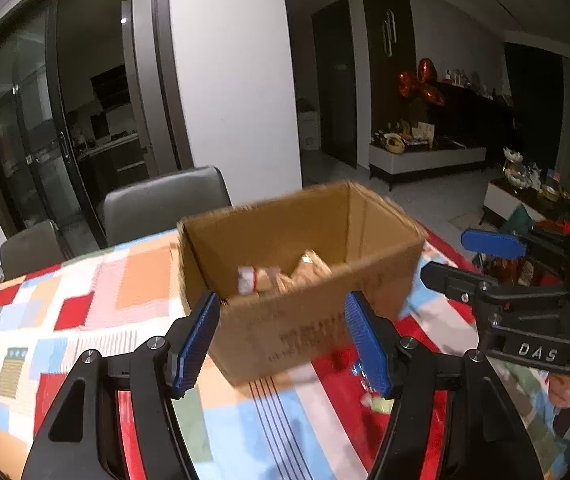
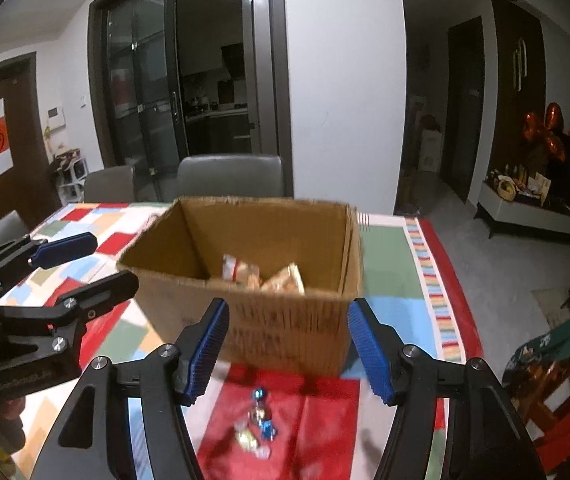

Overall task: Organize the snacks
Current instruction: 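Move both tools back toward the last two candies on the tablecloth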

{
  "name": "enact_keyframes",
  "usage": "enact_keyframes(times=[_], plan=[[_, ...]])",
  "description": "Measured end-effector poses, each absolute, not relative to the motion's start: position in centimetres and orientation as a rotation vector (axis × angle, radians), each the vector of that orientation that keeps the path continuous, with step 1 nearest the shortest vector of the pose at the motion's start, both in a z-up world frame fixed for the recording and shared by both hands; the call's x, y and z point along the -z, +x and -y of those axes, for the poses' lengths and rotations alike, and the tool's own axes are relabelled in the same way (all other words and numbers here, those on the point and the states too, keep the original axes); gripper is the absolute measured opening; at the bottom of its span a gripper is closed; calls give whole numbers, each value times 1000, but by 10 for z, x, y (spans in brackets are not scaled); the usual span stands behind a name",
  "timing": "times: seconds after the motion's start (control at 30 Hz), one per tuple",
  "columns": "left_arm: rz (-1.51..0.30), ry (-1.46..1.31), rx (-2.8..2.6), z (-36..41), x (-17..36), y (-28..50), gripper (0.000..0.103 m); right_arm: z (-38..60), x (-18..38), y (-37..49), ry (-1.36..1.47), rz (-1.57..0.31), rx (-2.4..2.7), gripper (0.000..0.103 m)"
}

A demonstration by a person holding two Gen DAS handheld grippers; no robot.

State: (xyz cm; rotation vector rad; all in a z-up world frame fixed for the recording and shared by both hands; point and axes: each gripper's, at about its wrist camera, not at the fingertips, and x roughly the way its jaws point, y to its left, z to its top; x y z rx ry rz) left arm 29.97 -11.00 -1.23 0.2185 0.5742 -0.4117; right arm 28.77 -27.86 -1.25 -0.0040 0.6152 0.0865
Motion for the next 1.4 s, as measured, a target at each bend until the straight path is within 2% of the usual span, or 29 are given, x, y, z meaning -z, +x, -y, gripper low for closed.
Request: enact_keyframes(times=[0.47,0.93,1.1,1.4], plan=[[-712,229,536,139,81,265,63,295,69,248,-3,-732,-86,62],[-896,160,597,164,147,285,49,310,113,248,29,-826,-60,62],[-949,102,584,169,157,294,46,314,121,250,50,-840,-55,58],[-931,140,545,178,163,295,39,316,126,256,65,-851,-54,58]])
